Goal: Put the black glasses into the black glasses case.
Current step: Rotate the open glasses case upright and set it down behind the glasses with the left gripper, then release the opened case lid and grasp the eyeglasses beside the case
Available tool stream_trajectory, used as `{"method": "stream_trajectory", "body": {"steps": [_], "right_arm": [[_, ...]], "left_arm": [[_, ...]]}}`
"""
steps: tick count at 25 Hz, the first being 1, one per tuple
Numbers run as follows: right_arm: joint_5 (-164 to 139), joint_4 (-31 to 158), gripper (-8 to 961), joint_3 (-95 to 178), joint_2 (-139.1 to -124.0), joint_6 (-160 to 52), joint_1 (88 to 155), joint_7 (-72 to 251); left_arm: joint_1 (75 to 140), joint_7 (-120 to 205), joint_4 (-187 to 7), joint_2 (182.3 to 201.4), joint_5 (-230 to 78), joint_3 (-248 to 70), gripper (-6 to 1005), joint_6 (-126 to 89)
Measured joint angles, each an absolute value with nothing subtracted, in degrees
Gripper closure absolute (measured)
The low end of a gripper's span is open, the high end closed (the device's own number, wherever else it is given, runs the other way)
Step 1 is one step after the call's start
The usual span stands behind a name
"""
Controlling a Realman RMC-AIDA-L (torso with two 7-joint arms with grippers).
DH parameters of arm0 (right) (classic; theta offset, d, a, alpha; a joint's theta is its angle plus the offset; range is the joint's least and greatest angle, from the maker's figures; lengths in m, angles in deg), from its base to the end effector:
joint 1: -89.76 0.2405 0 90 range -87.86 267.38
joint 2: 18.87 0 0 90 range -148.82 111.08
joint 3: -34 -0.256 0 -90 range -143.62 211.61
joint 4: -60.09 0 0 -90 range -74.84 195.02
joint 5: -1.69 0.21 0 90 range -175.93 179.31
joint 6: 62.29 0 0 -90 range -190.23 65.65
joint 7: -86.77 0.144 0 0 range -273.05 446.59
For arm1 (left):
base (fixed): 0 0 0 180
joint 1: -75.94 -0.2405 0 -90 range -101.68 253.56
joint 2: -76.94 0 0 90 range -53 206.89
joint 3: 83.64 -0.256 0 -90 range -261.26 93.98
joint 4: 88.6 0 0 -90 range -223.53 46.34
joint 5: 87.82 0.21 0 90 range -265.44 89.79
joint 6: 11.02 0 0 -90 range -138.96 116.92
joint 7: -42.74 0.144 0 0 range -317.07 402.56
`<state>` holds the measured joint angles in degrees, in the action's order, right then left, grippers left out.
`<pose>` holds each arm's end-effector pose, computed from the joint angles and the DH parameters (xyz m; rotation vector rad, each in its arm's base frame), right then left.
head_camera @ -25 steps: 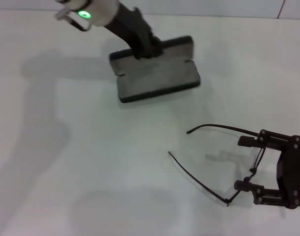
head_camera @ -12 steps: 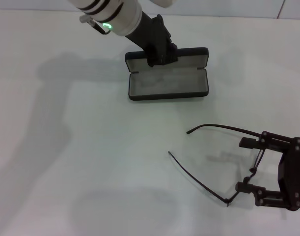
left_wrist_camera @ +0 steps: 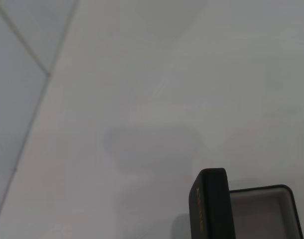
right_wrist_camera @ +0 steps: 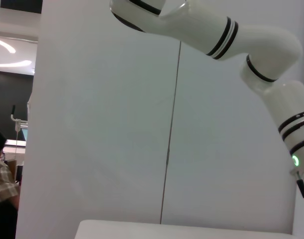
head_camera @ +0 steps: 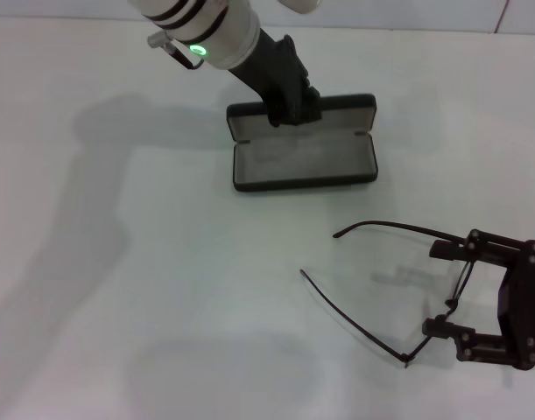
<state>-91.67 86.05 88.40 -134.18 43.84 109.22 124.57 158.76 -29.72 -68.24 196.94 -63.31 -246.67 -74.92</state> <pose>0.2770 0.2410 -0.0020 -2.6806 -0.1259 1.0672 -0.1045 0.4545 -0.0623 -2.8957 0.1893 0.3313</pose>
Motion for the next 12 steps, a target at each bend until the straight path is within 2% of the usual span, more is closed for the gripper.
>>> {"method": "stream_trajectory", "body": {"steps": [8, 12], "right_arm": [[-91.67, 86.21, 235, 88.41, -134.1, 43.79, 109.0, 124.56], [-91.67, 86.24, 235, 88.55, -134.09, 43.79, 108.97, 124.56]], "left_arm": [[159.9, -34.03, -68.19, 196.91, -62.8, -246.67, 745, -75.75], [159.95, -34.58, -68.19, 196.94, -63.18, -246.68, 658, -76.0]]}}
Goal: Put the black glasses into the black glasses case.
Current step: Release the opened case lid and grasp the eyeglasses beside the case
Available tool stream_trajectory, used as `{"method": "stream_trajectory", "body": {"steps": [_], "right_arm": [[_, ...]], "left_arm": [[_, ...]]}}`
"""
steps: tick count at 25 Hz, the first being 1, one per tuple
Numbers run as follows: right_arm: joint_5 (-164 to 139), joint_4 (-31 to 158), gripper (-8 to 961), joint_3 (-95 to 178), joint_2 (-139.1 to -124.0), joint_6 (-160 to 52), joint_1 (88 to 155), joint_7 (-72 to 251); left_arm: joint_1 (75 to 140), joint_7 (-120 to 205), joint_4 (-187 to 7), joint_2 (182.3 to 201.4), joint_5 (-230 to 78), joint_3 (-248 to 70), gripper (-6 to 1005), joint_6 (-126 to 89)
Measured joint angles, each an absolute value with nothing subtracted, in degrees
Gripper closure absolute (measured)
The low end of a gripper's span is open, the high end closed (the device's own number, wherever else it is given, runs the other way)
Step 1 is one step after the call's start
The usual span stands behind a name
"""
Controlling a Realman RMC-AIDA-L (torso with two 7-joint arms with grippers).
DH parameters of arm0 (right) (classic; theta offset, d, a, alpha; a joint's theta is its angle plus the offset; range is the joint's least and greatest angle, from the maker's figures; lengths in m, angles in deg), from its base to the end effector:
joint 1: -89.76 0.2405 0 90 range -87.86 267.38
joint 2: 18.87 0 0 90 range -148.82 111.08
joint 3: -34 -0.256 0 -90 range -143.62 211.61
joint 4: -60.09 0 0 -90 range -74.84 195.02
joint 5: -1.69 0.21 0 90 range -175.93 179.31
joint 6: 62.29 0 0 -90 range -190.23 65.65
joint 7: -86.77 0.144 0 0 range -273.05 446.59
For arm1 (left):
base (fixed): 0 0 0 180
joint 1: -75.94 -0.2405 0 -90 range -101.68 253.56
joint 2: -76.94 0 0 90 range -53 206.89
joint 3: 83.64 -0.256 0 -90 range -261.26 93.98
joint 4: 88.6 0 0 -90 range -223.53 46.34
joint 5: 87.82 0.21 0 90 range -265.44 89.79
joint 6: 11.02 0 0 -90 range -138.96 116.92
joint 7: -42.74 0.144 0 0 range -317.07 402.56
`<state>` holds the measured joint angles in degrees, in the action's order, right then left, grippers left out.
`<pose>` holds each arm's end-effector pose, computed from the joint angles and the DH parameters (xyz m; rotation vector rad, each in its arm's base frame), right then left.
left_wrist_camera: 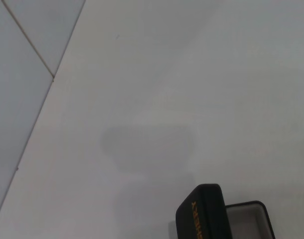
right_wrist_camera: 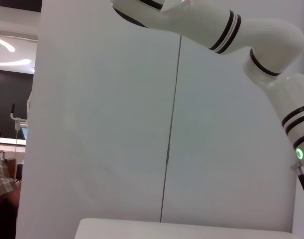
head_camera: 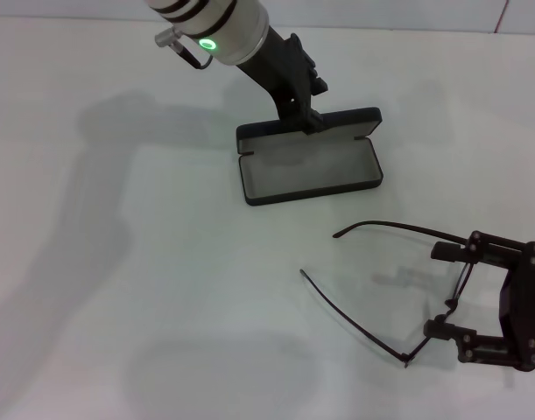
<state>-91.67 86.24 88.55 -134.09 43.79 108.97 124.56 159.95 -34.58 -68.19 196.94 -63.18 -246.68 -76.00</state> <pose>0.2782 0.2402 -0.0014 -2.6824 -0.1253 1.0609 -0.0951 0.4540 -0.0627 -2.9089 0.0952 0.3129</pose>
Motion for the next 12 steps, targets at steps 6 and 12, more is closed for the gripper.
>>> {"method": "stream_trajectory", "body": {"steps": [6, 12], "right_arm": [[-91.65, 86.1, 235, 88.42, -134.09, 43.79, 108.93, 124.56], [-91.12, 86.62, 235, 87.68, -134.09, 43.94, 108.81, 124.56]], "left_arm": [[159.9, -34.47, -67.48, 196.81, -69.16, -246.68, 528, -79.67], [155.44, -29.31, -65.75, 196.67, -86.44, -246.68, 477, -87.51]]}}
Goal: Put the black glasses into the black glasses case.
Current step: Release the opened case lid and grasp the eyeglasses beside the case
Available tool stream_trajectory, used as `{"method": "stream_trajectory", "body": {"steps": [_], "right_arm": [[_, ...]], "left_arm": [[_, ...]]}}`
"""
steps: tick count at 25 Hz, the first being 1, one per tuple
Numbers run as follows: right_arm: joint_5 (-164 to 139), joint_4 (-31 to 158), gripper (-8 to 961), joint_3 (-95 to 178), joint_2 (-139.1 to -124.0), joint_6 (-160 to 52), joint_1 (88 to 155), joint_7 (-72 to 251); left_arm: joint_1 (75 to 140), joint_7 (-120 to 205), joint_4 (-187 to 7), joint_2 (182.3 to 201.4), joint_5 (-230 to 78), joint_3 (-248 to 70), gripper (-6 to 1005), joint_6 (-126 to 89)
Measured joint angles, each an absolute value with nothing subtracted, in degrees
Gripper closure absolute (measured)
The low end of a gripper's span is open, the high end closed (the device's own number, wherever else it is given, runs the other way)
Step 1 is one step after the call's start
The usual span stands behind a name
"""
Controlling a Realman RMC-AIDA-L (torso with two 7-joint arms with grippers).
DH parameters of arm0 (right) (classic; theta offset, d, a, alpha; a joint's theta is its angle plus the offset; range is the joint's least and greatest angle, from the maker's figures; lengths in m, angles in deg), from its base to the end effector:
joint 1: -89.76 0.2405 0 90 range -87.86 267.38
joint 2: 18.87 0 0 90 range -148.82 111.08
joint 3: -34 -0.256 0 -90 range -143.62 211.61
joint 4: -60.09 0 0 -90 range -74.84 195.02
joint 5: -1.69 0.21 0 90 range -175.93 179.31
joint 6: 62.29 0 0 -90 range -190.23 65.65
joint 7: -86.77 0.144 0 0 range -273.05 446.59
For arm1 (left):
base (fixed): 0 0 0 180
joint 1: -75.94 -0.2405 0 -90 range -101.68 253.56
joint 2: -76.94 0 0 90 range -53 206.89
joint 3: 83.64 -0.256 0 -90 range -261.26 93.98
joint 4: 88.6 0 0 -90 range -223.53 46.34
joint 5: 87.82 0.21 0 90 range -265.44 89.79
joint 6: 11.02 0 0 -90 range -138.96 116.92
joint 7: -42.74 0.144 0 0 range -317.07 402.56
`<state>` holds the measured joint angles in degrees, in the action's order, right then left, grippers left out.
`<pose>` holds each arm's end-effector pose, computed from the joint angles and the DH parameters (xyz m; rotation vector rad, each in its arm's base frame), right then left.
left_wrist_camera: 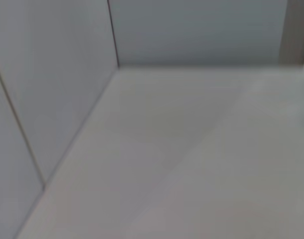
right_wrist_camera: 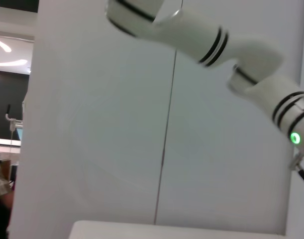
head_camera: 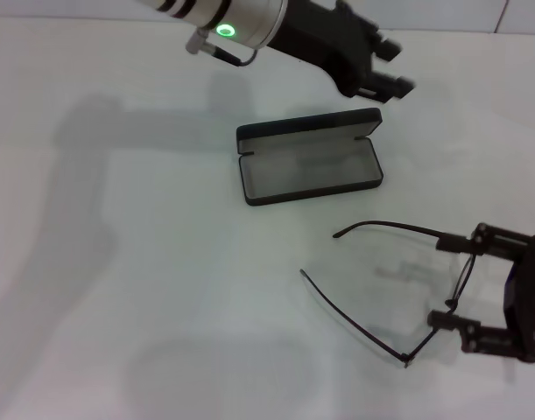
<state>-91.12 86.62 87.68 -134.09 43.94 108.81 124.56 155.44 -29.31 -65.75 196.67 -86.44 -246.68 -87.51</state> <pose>0.2782 0.2420 0.0021 -2.6561 -0.1291 1.0645 -0.0749 0.4414 -0.0542 -2.9630 -0.0415 -0.2824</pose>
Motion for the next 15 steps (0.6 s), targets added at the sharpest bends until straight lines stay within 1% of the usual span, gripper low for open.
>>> {"method": "stream_trajectory", "body": {"steps": [1, 2, 3, 5, 6, 9, 10, 12, 15], "right_arm": [[-91.08, 86.74, 235, 87.28, -134.09, 44.05, 108.82, 124.56], [-91.06, 87.05, 235, 86.39, -134.08, 44.16, 108.85, 124.59], [-91.06, 87.83, 235, 85.39, -134.07, 44.21, 108.93, 124.7], [-91.75, 91.04, 235, 84.37, -133.9, 44.1, 109.12, 125.65], [-92.4, 92.83, 235, 84.33, -133.85, 44.06, 109.22, 126.28], [-98.47, 103.67, 235, 84.85, -133.33, 45.12, 109.67, 132.2], [-101.46, 109.88, 235, 84.97, -133.24, 46.0, 109.86, 135.88], [-106.94, 120.71, 235, 85.08, -133.13, 47.96, 110.88, 143.17], [-114.95, 132.79, 235, 85.85, -133.35, 51.5, 114.51, 150.94]], "left_arm": [[153.42, -28.22, -65.76, 196.64, -90.98, -246.68, 477, -89.34], [153.42, -28.22, -65.76, 196.64, -90.98, -246.68, 477, -89.34], [148.64, -27.16, -66.36, 196.63, -99.74, -246.68, 476, -91.83], [146.21, -26.81, -66.86, 196.63, -103.33, -246.68, 476, -92.39], [143.68, -26.5, -67.4, 196.62, -107.19, -246.66, 476, -92.66], [137.72, -26.21, -68.4, 196.63, -113.63, -246.68, 472, -93.2], [136.05, -26.36, -68.58, 196.57, -115.3, -246.66, 467, -93.89], [133.66, -26.83, -68.63, 196.32, -116.61, -246.61, 459, -95.64], [130.77, -27.71, -68.65, 195.99, -118.12, -246.58, 446, -97.7]]}}
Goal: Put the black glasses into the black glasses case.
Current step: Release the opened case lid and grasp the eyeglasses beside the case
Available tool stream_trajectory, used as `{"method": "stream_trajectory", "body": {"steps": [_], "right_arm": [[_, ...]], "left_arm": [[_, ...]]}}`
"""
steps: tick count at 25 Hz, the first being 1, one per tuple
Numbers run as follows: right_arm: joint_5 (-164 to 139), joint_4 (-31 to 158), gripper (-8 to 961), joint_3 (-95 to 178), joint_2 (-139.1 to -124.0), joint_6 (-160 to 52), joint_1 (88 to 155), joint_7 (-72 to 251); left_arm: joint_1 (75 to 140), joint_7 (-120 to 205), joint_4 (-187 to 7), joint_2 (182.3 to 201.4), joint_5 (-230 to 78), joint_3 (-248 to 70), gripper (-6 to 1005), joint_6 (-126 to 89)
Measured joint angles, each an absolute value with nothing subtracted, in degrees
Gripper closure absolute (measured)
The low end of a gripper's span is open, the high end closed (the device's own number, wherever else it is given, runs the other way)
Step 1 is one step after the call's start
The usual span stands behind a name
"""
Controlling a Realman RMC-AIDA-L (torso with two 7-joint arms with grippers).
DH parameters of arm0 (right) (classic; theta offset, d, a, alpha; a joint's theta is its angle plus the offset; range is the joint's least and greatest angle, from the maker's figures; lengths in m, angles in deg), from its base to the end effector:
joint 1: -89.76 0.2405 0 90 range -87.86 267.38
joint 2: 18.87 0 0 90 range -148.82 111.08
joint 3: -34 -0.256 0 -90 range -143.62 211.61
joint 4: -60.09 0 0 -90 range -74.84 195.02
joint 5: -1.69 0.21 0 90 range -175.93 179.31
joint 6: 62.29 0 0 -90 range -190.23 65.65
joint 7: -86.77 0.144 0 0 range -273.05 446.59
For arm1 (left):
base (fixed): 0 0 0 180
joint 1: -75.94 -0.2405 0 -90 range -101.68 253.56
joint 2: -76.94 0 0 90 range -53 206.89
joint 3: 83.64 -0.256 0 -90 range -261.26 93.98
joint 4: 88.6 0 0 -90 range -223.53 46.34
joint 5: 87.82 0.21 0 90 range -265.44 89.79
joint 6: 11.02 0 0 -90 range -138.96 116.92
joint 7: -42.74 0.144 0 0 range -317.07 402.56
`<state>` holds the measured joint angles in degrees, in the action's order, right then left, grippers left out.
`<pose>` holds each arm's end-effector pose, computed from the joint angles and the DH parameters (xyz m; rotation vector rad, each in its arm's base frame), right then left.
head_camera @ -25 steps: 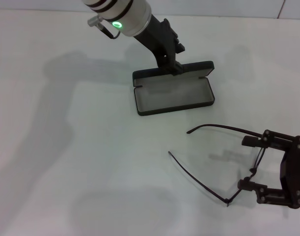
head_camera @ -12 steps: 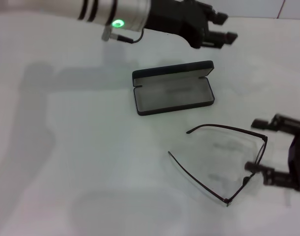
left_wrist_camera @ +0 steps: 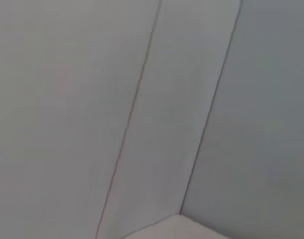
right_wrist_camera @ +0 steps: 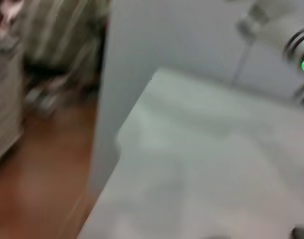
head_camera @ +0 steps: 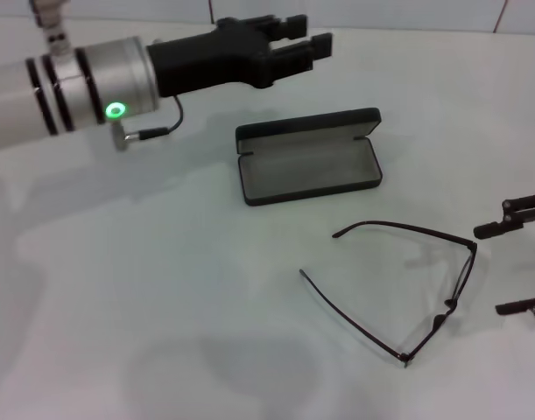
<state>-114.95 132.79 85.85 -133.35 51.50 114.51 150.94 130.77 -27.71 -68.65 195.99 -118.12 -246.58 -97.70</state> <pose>0.2179 0.2909 0.0797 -3.0131 -0.5546 0.2637 -0.1815 0.3994 -0.0207 -2.5795 -0.6183 -1.0285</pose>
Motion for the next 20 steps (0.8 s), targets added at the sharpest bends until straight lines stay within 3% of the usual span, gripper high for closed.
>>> {"method": "stream_trajectory", "body": {"steps": [10, 12, 20], "right_arm": [[-132.39, 141.95, 236, 100.73, -134.24, 52.65, 125.96, 159.14], [-134.17, 141.77, 236, 104.62, -134.37, 50.85, 127.24, 160.16], [-137.17, 140.11, 236, 115.31, -134.62, 46.71, 129.74, 161.04]], "left_arm": [[124.75, -26.19, -71.88, 196.44, -122.66, -246.59, 402, -98.74], [123.95, -25.35, -72.5, 196.45, -122.78, -246.59, 283, -98.79], [122.07, -24.52, -73.33, 196.5, -123.15, -246.59, 290, -98.89]]}}
